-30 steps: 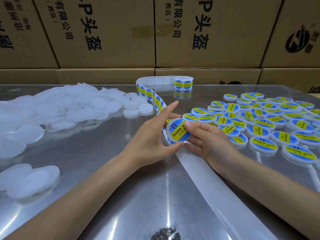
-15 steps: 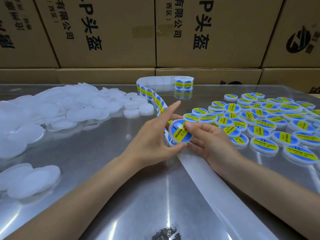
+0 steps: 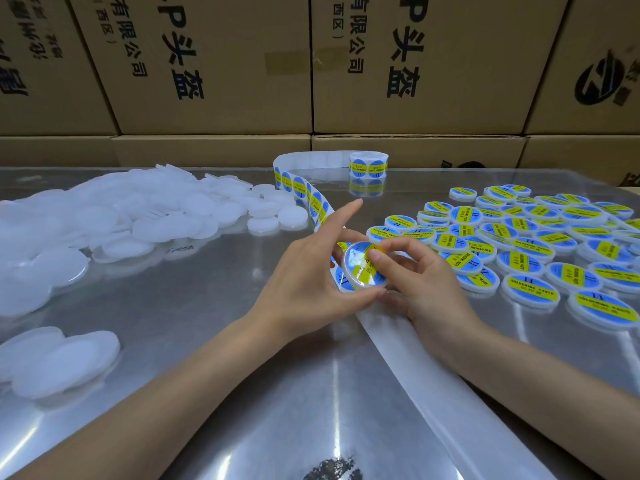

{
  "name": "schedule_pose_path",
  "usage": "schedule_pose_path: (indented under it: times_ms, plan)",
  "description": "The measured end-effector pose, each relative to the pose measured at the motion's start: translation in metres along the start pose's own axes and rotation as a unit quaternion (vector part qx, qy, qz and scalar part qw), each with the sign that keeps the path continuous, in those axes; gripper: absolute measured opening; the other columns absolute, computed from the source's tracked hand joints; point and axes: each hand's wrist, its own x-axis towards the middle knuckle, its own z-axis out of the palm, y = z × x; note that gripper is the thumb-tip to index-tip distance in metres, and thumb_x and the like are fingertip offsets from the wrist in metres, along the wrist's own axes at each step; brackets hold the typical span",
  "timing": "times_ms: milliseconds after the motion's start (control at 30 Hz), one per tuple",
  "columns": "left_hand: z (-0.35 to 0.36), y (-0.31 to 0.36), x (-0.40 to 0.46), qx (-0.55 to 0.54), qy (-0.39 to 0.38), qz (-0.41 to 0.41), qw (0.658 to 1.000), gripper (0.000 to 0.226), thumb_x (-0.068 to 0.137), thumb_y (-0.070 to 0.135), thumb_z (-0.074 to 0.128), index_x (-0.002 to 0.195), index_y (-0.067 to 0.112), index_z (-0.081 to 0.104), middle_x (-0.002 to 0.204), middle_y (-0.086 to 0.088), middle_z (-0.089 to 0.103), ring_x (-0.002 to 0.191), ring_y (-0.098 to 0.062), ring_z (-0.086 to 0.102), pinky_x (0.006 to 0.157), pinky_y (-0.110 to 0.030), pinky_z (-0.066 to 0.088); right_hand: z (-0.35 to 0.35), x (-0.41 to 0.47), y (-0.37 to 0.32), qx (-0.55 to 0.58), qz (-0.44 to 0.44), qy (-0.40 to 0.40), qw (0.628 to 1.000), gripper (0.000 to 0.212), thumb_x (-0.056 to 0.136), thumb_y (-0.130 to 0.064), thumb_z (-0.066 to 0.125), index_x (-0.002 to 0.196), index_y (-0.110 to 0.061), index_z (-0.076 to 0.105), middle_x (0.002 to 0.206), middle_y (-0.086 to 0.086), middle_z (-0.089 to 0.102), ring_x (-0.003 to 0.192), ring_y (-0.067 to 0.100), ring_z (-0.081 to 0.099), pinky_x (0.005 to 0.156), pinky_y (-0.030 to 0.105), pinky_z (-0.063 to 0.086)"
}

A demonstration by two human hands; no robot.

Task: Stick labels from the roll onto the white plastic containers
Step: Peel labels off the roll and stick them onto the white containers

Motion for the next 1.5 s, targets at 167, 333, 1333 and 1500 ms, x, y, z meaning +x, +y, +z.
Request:
schedule_pose_path:
  times_ms: [167, 333, 1333, 1500]
  plan:
    - [0.000, 0.002, 0.000, 0.005, 0.001, 0.005, 1.000, 0.089, 0.067, 0.027, 0.085, 0.142, 0.021, 0.037, 0.108, 0.015, 0.065, 0.078, 0.003, 0.056, 0.076, -0.010, 0.044, -0.002, 0.000, 0.000, -0.005, 0.004, -0.004, 1.000, 0.008, 0.085, -0.017, 0.067, 0.082, -0.022, 0.062, 0.103, 0.008, 0.062, 0.073, 0.008, 0.062, 0.054, 0.021, 0.051]
    - [-0.001, 0.002, 0.000, 0.004, -0.001, 0.004, 1.000, 0.087, 0.067, 0.026, 0.084, 0.141, 0.021, 0.038, 0.109, 0.014, 0.065, 0.080, -0.001, 0.058, 0.078, -0.017, 0.048, -0.004, 0.002, 0.000, -0.023, 0.014, -0.022, 0.999, 0.020, 0.084, -0.019, 0.069, 0.095, -0.035, 0.063, 0.137, 0.006, 0.044, 0.108, 0.018, 0.059, 0.062, 0.026, 0.055]
    - [0.013, 0.011, -0.001, 0.179, -0.100, 0.106, 0.973, 0.045, 0.095, 0.022, 0.044, 0.137, 0.003, 0.045, 0.144, -0.008, 0.044, 0.136, -0.025, 0.038, 0.112, -0.028, 0.024, -0.004, 0.012, -0.007, 0.022, 0.124, -0.031, 0.992, 0.045, 0.100, -0.041, 0.035, 0.084, -0.018, 0.070, 0.060, 0.003, 0.067, 0.046, 0.013, 0.060, 0.048, 0.025, 0.052]
    - [0.008, 0.012, -0.002, 0.111, -0.044, 0.069, 0.990, 0.037, 0.092, 0.010, 0.051, 0.128, 0.014, 0.059, 0.124, 0.003, 0.064, 0.112, -0.013, 0.060, 0.087, -0.030, 0.051, -0.004, 0.013, -0.009, 0.009, 0.154, -0.079, 0.985, 0.051, 0.099, -0.047, 0.029, 0.080, -0.013, 0.062, 0.048, -0.001, 0.054, 0.039, 0.011, 0.051, 0.045, 0.019, 0.047]
